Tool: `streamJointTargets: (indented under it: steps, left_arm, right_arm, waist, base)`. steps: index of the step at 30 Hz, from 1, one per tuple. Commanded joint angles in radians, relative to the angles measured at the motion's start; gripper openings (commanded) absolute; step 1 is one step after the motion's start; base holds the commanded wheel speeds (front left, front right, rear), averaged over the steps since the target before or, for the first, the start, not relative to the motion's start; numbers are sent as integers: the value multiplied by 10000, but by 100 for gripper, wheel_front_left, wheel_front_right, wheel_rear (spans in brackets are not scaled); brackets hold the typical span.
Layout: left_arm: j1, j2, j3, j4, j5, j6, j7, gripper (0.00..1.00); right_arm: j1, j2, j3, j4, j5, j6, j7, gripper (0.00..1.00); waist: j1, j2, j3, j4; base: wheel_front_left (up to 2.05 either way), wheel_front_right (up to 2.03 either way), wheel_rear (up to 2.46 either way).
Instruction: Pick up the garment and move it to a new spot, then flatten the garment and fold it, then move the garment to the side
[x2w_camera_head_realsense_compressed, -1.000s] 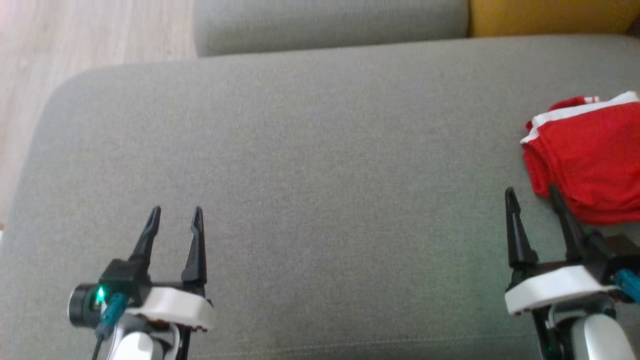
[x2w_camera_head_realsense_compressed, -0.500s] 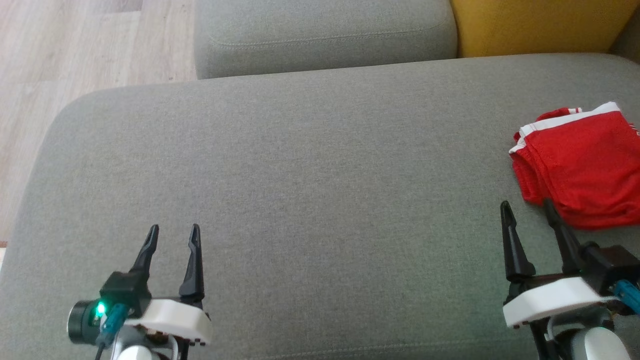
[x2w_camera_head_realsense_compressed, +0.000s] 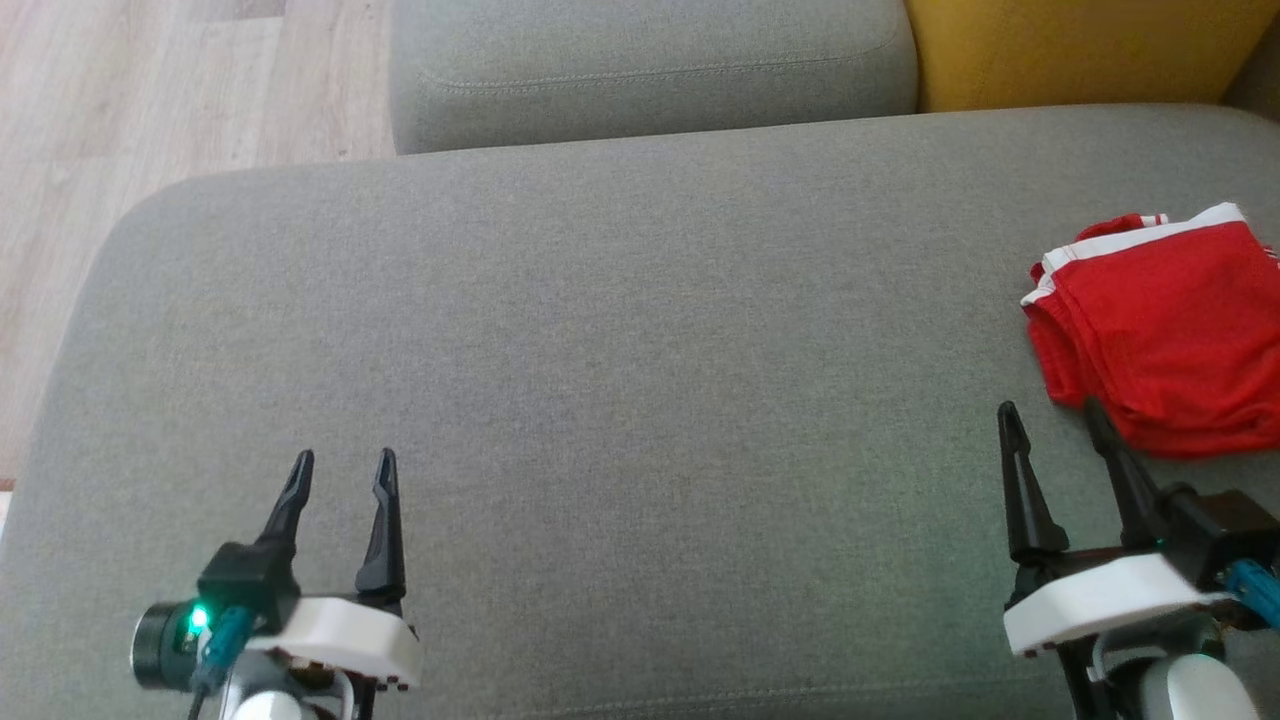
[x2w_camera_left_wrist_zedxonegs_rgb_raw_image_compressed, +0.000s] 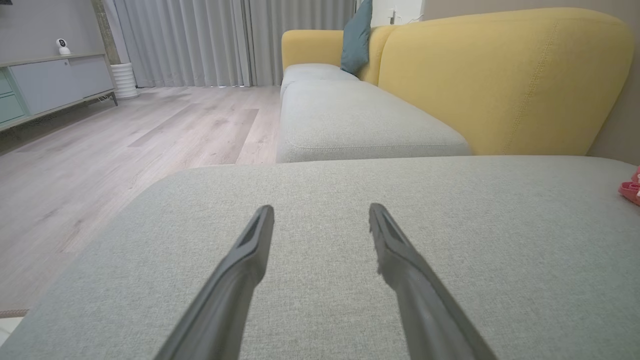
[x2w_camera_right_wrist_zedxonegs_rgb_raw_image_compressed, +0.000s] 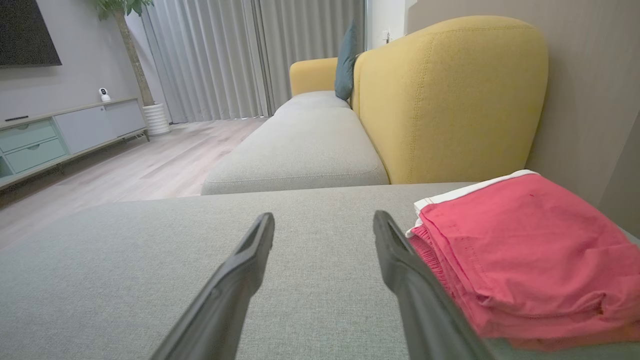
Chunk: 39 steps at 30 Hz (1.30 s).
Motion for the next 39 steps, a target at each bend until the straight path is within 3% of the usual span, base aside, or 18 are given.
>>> streamJointTargets:
  steps: [1,5,6,11,39]
  left_arm:
    - [-374,175,288,-381,-122,65,-23,100]
    - [-404,197,263,-414,-147,71,-38,100]
    - [-428,206,242,-426,-154,70,-44,0]
    - [118,-73,-40,445,-163,-17,17,0]
    - [-240,-216,645,554,-3404,-546,808,0]
  right_arm:
    - [-288,-49,252,-420,53,-7,13,100]
    - [-319,-49,265,-436,73,-7,12,100]
    - [-334,-49,279,-449,93,-7,11,0]
    - [57,9,96,480,79,0,-9,0]
    - [-366,-166,76,963,3600,-2,114,0]
  waist:
    - [1,-1,15,-1]
    - [1,-1,61,19]
    - [1,-1,86,33]
    - [1,-1,85,34]
    - [1,-1,81,114]
  base:
    - [0,0,0]
    - [0,0,0]
    - [0,0,0]
    - [0,0,0]
    - [0,0,0]
